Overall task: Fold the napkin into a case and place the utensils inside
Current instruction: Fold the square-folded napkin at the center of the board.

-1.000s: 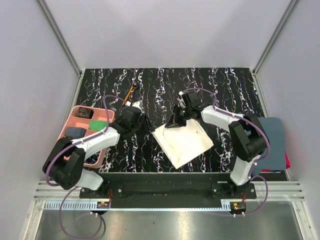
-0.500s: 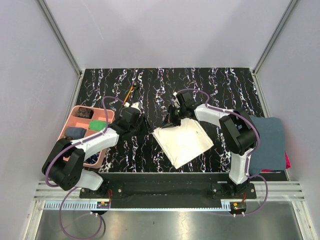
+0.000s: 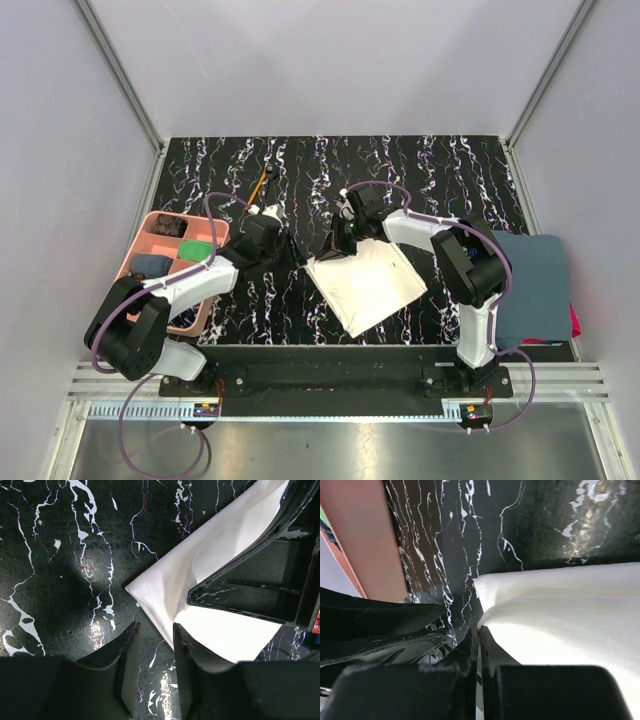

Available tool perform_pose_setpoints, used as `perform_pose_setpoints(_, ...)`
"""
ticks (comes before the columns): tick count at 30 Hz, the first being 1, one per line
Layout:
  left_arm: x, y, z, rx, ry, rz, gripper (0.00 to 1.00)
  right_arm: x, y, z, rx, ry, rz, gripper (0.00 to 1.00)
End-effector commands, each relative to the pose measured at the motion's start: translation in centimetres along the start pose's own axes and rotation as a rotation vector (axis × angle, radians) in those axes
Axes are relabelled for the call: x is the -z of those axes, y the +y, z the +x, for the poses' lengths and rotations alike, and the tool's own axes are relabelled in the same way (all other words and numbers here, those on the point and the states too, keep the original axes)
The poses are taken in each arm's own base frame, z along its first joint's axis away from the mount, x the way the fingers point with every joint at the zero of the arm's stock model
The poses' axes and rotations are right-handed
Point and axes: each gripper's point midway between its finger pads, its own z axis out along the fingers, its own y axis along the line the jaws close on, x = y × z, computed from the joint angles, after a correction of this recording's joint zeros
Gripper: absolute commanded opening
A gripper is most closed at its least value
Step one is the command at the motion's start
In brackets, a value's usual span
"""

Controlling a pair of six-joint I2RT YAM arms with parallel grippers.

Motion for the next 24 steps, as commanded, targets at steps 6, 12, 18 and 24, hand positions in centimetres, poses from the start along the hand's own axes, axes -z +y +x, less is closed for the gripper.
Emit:
perform_pose_setpoints(6, -0.3, 0.1, -0.5, -0.016, -0.023, 0.006, 0.35, -0.1, 2.6, -0.2, 0.040, 0.005, -0.075, 0.01)
perform_pose_setpoints(12, -0.4, 0.0, -0.4, -0.014, -0.020, 0.007, 0.34, -1.1, 2.0, 0.1, 0.027, 0.023, -0.074, 0.02)
perform_pose_setpoints(18, -0.3, -0.2, -0.6, -0.016, -0.022, 0.012, 0.35, -1.4, 2.1, -0.6, 0.030, 0.016, -0.079, 0.13)
perform_pose_setpoints(24, -0.2, -0.4, -0.7, -0.017, -0.022, 0.021, 0.36, -1.2, 2.9, -1.2, 0.046, -0.001, -0.087, 0.26)
